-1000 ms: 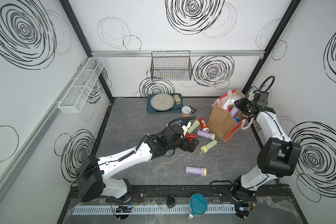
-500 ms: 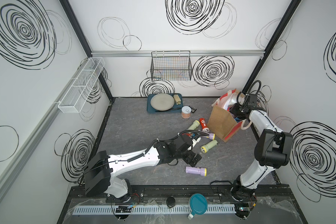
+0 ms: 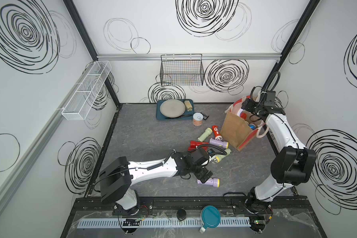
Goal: Put the flashlights into the tote bags
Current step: Place the flashlight in the canvas bag, then pick up the flashlight from the center of the board.
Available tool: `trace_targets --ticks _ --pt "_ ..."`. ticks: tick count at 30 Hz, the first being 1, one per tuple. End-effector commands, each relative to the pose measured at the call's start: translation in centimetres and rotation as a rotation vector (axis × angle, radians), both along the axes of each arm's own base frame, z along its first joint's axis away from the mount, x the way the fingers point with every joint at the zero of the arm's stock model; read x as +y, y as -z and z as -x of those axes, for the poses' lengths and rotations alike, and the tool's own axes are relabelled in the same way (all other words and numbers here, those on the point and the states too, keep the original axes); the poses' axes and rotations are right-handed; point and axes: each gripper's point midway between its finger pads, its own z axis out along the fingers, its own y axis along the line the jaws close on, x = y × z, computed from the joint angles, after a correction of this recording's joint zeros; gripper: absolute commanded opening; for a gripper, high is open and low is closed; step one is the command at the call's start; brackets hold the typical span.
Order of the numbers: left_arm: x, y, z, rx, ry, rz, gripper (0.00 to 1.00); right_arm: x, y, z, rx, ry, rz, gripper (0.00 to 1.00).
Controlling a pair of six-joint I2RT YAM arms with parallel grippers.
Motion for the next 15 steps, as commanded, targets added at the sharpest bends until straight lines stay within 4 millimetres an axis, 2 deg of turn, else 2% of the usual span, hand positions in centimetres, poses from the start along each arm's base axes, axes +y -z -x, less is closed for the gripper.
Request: trace_targets --ticks 1,5,12,15 --pt "-0.9 0.2 0.5 -0.021 0.070 -0.022 0.98 0.4 -3.2 1.5 -0.030 -0.002 0.047 0.95" --pt "-1.1 1.4 1.1 -0.016 0.116 -0.065 0.96 2.2 -5.1 2.5 -0.052 -0.044 0.060 1.00" --pt "-2.1 2.8 2.4 -0.001 0.207 -0.118 0.91 4.9 -8.0 5.0 -0.088 -0.110 0.050 1.00" --pt "-2.2 3.7 3.1 0.010 0.250 -0.156 0.89 6.0 -8.6 6.3 -0.086 -0.141 0.044 1.00"
